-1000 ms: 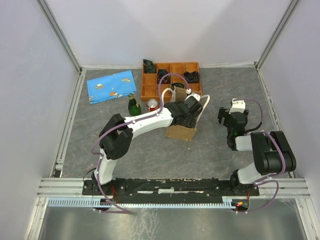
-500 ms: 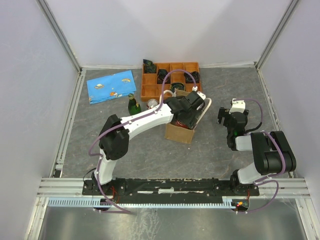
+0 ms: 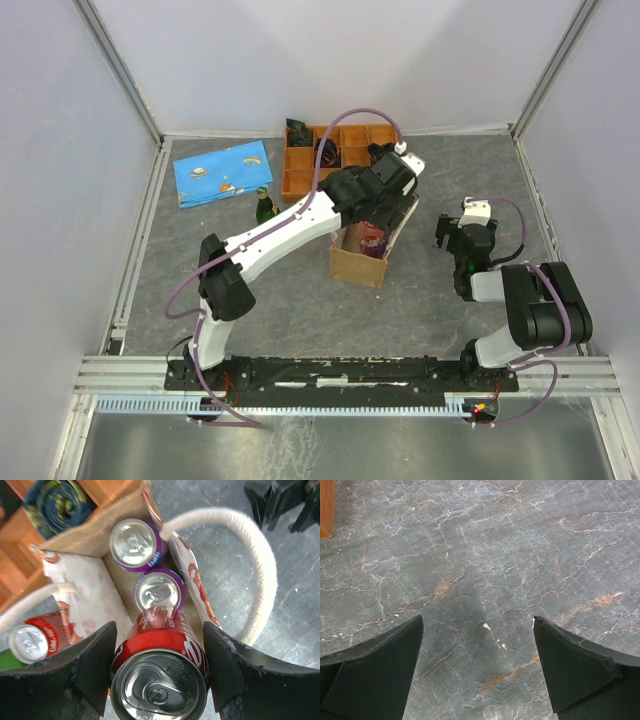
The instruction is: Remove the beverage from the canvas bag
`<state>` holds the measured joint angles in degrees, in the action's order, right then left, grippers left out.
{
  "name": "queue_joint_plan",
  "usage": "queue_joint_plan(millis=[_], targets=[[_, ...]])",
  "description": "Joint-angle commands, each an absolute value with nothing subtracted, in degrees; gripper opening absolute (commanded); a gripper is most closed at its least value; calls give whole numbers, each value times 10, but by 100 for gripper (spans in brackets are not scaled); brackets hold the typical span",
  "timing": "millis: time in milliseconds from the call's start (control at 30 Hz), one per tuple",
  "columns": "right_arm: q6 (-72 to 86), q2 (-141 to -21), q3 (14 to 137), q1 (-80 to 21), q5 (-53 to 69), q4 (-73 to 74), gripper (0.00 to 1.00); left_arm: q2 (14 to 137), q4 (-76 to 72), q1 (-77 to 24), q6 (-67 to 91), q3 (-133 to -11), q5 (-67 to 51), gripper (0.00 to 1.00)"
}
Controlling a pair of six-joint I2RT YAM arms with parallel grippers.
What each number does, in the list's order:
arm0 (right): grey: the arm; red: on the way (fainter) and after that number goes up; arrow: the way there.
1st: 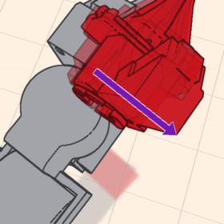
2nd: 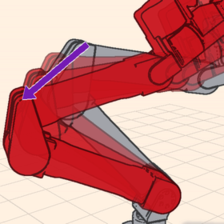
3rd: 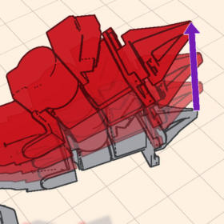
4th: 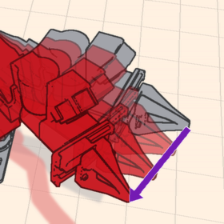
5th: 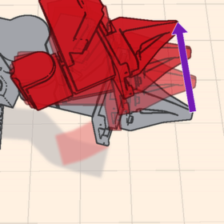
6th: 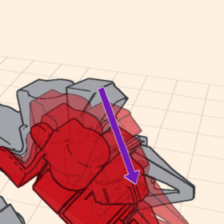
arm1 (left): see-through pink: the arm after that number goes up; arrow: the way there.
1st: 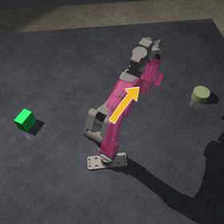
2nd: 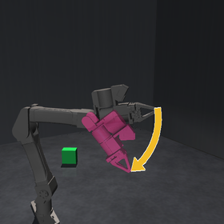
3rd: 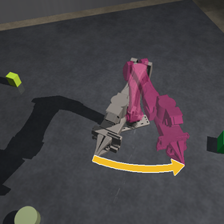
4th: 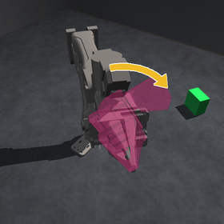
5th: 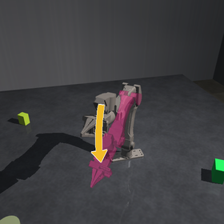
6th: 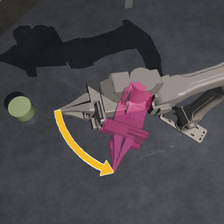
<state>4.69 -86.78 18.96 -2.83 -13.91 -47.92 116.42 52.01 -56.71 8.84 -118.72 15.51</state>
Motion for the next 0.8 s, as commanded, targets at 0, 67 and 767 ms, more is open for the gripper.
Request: queue_joint_plan(millis=[0, 67, 767], targets=[[48, -862, 206, -26, -134, -497, 99, 1104, 531, -567, 41, -1266, 214, 3], [48, -861, 206, -26, -134, -497, 99, 1094, 538, -567, 36, -1277, 231, 3], [48, -862, 206, -26, -134, -498, 99, 910, 524, -395, 59, -1170, 292, 3]])
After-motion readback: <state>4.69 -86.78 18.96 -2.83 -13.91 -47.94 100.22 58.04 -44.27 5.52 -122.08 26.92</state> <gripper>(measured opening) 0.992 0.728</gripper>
